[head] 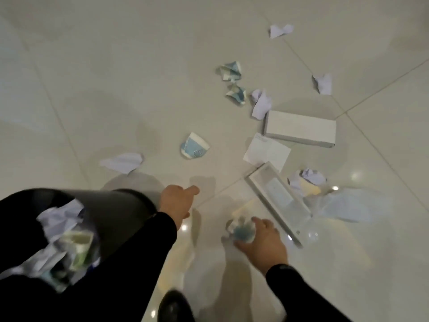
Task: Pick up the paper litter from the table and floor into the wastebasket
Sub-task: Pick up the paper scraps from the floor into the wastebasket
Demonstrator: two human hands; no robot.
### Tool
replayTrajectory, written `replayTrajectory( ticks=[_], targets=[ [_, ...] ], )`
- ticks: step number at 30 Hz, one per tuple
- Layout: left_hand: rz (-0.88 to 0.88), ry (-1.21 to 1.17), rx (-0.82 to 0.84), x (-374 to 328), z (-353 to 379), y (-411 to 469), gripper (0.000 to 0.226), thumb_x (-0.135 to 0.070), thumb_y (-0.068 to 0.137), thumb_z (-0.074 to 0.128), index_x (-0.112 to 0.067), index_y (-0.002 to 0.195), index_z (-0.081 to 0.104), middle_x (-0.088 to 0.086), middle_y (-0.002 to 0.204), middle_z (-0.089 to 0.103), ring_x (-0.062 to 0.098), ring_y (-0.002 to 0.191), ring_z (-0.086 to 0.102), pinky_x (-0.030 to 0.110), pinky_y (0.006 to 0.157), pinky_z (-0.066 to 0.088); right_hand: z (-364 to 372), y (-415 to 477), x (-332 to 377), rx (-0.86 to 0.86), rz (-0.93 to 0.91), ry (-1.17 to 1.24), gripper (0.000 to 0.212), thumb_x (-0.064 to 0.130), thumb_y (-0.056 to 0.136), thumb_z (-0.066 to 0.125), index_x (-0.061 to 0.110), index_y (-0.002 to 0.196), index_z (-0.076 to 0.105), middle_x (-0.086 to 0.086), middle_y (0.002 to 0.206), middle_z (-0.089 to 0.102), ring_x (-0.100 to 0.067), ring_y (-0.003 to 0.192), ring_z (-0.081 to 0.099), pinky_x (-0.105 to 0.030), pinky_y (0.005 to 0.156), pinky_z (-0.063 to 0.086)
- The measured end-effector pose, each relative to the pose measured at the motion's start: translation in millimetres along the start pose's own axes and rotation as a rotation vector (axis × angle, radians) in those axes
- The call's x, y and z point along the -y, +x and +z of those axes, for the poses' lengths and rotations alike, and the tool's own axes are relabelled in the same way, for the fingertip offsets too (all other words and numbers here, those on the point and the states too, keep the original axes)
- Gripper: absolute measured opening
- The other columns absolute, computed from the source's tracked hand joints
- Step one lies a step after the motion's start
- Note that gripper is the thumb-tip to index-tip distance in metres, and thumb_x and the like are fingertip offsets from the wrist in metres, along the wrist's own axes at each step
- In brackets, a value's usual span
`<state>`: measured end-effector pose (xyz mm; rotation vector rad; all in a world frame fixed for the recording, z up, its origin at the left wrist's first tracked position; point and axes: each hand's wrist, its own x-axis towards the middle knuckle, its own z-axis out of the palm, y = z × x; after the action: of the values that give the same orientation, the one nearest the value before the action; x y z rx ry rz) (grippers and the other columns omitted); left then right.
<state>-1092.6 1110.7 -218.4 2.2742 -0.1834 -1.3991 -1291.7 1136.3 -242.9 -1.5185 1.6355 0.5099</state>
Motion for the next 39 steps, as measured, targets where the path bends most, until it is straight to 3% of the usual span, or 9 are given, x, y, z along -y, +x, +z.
replayTrajectory(
  ticks=[4,9,18,22,29,35,36,37,39],
  targets=[
    [0.365,0.335,-0.215,-26,23,74,0.074,-0.037,0.071,0.072,-0.010,0.133,0.041,0.016,0.131,0.049,0.035,0.120,0.047,0.038,0.097,0.040,32,48,3,-0.009,-0.093,-0.135,0.077,0.054,0.068,0.065,0.023,0.131,0.035,-0.002,0.130,0.040,-0.024,0.120,0.041,-0.036,0.089,0.045],
    [0.624,0.718,-0.231,-39,50,141,0.107,-0.045,0.071,0.072,-0.011,0.147,0.006,0.013,0.152,0.024,0.034,0.134,0.026,0.045,0.105,0.031,38,91,2,-0.107,-0.133,0.053,0.049,0.031,0.072,0.061,0.013,0.116,0.050,-0.007,0.118,0.056,-0.024,0.109,0.057,-0.026,0.086,0.046],
    [0.879,1.024,-0.298,-57,35,96,0.024,-0.020,0.088,0.051,-0.003,0.104,0.053,0.019,0.107,0.063,0.036,0.095,0.059,0.032,0.068,0.035,-65,96,79,-0.196,-0.308,0.631,0.013,0.016,0.083,0.054,0.006,0.078,0.061,-0.023,0.095,0.072,-0.037,0.090,0.069,-0.049,0.086,0.055],
    [1.044,0.992,-0.431,-116,-41,15,0.020,-0.019,0.087,0.048,-0.005,0.095,0.061,0.017,0.099,0.068,0.035,0.088,0.062,0.033,0.064,0.038,-107,54,144,-0.190,-0.454,0.900,0.019,0.002,0.084,0.050,0.007,0.066,0.055,-0.016,0.064,0.070,-0.028,0.056,0.068,-0.036,0.059,0.057],
    [0.818,0.650,-0.393,-44,-239,-109,0.024,-0.035,0.069,0.069,-0.019,0.081,0.057,-0.001,0.057,0.066,0.016,0.048,0.064,0.029,0.046,0.053,-75,-67,289,0.242,-0.795,0.931,0.013,0.021,0.081,0.068,0.010,0.082,0.060,-0.011,0.084,0.064,-0.029,0.076,0.064,-0.039,0.072,0.052],
    [0.419,0.840,-0.248,51,-293,-118,0.049,-0.059,0.062,0.072,-0.028,0.097,0.058,-0.008,0.090,0.067,0.013,0.082,0.063,0.035,0.079,0.053,-5,-102,321,0.311,-0.974,0.401,0.062,0.041,0.083,0.063,-0.007,0.122,0.055,-0.014,0.109,0.064,-0.025,0.089,0.061,-0.034,0.079,0.046],
    [0.386,0.878,-0.215,56,-292,-112,0.058,-0.062,0.061,0.070,-0.028,0.106,0.056,-0.009,0.099,0.065,0.012,0.089,0.062,0.035,0.085,0.051,-1,-99,321,0.251,-1.015,0.317,0.062,0.043,0.083,0.061,-0.009,0.118,0.056,0.004,0.094,0.046,-0.026,0.086,0.062,-0.034,0.080,0.048],
    [0.384,0.895,-0.223,58,-291,-106,0.063,-0.061,0.061,0.070,-0.028,0.113,0.054,-0.009,0.106,0.064,0.013,0.095,0.061,0.034,0.089,0.050,-1,-91,322,0.169,-1.034,0.301,0.056,0.040,0.083,0.061,-0.007,0.112,0.060,-0.023,0.127,0.054,-0.028,0.088,0.064,-0.037,0.085,0.050],
    [0.460,0.829,-0.332,53,-292,-91,0.057,-0.050,0.070,0.067,-0.025,0.120,0.053,-0.009,0.111,0.064,0.012,0.100,0.060,0.027,0.089,0.046,-9,-62,319,0.051,-0.976,0.391,0.031,0.024,0.086,0.060,0.004,0.108,0.065,-0.008,0.096,0.069,-0.027,0.098,0.065,-0.044,0.095,0.050]
  ],
)
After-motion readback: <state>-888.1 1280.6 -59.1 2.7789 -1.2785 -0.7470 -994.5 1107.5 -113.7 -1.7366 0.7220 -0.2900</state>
